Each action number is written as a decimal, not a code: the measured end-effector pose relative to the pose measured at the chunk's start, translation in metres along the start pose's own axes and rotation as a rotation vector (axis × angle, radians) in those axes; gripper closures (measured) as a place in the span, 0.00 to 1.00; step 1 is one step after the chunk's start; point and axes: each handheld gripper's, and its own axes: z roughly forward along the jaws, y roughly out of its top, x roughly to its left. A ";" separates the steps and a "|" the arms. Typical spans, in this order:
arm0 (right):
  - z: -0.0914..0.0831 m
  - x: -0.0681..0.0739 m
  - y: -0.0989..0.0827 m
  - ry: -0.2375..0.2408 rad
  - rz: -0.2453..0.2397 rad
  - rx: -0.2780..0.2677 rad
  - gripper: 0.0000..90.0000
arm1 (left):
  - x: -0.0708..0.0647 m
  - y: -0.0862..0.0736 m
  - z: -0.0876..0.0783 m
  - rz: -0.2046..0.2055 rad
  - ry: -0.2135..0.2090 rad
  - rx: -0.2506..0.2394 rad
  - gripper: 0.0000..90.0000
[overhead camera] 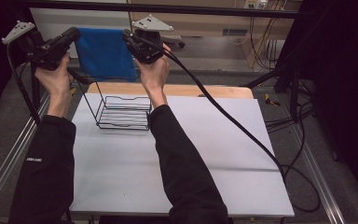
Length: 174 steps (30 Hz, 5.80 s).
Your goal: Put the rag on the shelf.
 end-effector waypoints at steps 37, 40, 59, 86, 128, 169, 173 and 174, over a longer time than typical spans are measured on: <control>-0.027 0.018 -0.048 0.139 0.024 0.124 0.95 | 0.000 -0.044 -0.051 0.081 -0.060 0.150 0.93; -0.029 0.019 -0.049 0.146 0.014 0.142 0.95 | 0.000 -0.046 -0.052 0.094 -0.056 0.169 0.93; -0.032 0.022 -0.066 0.219 -0.009 0.241 0.94 | 0.001 -0.053 -0.065 0.125 -0.064 0.287 0.88; -0.032 0.025 -0.079 0.276 -0.009 0.305 0.75 | -0.001 -0.075 -0.042 0.123 -0.070 0.487 0.98; -0.106 -0.021 -0.106 0.198 0.096 0.347 0.09 | -0.021 -0.138 -0.075 0.147 -0.109 0.654 0.24; -0.260 -0.090 -0.258 0.110 0.217 0.507 0.00 | -0.053 -0.243 -0.109 0.135 -0.249 0.755 0.09; -0.271 -0.094 -0.269 0.101 0.234 0.521 0.00 | -0.054 -0.247 -0.110 0.147 -0.251 0.764 0.09; -0.275 -0.096 -0.271 0.104 0.241 0.520 0.00 | -0.054 -0.247 -0.110 0.150 -0.252 0.764 0.09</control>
